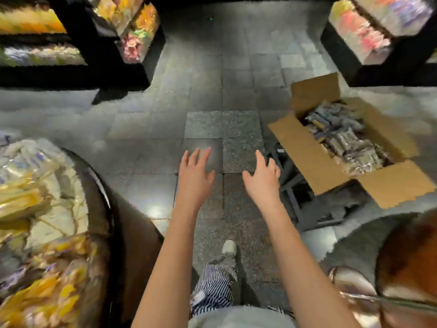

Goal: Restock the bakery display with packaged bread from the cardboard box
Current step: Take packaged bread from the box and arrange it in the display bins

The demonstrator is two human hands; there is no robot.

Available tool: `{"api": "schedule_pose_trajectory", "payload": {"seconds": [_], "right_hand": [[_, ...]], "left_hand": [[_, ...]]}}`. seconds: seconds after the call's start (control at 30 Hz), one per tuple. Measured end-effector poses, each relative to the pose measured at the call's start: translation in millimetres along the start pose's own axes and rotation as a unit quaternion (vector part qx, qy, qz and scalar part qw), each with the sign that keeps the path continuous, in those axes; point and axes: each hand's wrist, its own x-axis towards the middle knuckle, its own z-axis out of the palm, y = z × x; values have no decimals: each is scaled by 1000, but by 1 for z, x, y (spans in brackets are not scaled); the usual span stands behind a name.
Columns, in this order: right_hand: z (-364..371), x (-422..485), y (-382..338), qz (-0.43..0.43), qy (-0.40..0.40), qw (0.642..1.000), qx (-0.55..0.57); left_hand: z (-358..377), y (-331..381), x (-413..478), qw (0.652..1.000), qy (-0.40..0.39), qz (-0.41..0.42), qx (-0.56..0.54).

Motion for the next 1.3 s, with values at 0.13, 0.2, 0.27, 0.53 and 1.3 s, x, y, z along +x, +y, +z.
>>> {"api": "schedule_pose_trajectory", "payload": {"seconds": [0.13,0.2,0.27,0.53,1.3], "right_hand": [[-19,66,14,57,14,998,-19],[-30,97,22,74,26,997,-19],[-42,125,32,88,37,995,-1],[-84,200,95,209,69,972,87],[-212,466,326,354,131,902,210]], "left_hand": [[38,31,77,998,-50,29,-14],[55,49,115,997,-70,39,-23],[71,67,147,994,-90,63,-29],[143,124,225,975,-188,116,-20],[391,339,439,907,-404,118,12]]}}
